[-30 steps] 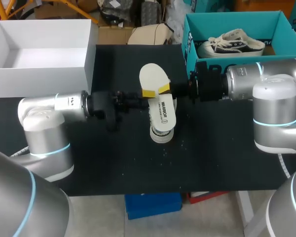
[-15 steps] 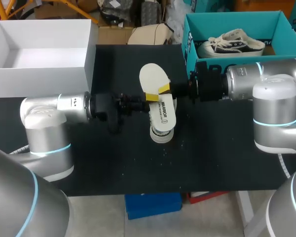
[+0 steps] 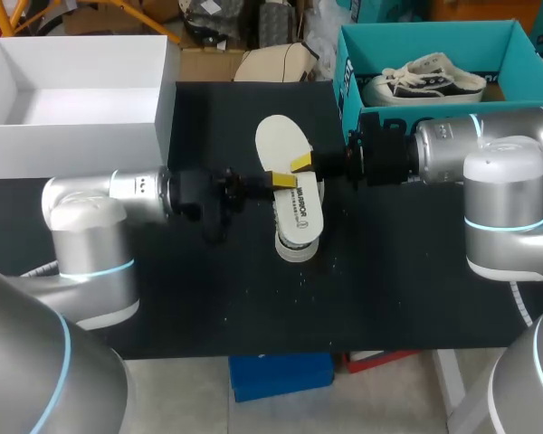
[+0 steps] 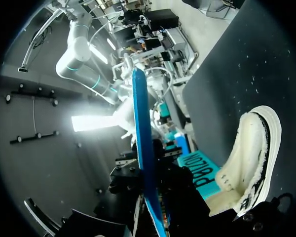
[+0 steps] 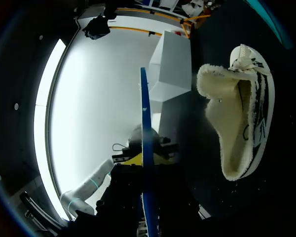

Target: Take the shoe out of the shoebox, open the shoe tongue, remove and reinsert the insole, then place the shoe into the shoebox

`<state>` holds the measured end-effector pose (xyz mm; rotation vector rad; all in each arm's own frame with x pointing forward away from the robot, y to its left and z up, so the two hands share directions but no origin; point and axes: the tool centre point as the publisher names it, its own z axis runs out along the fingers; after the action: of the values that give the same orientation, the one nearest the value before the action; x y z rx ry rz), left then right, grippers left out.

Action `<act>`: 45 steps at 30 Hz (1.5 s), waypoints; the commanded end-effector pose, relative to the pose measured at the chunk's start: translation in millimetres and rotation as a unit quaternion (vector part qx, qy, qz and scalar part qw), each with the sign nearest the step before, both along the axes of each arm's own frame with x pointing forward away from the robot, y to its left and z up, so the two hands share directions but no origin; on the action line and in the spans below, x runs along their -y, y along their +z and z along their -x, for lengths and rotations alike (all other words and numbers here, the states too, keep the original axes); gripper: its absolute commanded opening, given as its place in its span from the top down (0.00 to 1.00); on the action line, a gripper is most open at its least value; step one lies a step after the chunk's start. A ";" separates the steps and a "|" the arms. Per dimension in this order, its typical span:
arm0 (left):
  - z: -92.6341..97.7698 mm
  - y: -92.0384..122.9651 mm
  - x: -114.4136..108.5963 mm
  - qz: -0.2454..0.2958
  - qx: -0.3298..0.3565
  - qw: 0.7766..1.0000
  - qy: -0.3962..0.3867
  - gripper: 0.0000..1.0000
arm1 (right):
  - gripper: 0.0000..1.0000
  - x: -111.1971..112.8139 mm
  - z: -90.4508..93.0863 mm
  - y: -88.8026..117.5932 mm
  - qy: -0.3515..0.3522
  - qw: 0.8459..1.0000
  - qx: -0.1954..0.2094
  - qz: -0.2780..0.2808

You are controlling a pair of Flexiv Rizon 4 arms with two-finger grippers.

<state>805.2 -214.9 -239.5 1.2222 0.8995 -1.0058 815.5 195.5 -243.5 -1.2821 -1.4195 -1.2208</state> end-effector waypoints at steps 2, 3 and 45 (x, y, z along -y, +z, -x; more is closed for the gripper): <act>0.8 2.4 1.6 -0.001 0.003 1.000 0.007 1.00 | 1.00 -1.4 0.3 -0.4 -0.001 1.000 0.000 0.000; 1.0 2.7 1.3 0.000 0.003 1.000 0.008 1.00 | 1.00 -1.4 0.3 -0.4 -0.001 1.000 0.000 0.000; 75.0 -75.3 -32.8 -0.358 -0.091 0.927 0.068 1.00 | 0.00 79.1 18.6 25.4 -0.125 0.959 0.082 0.241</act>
<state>729.8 -179.9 -316.2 1.5757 1.4737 -0.7814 796.7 116.0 -218.5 -1.7675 -1.7908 -1.2101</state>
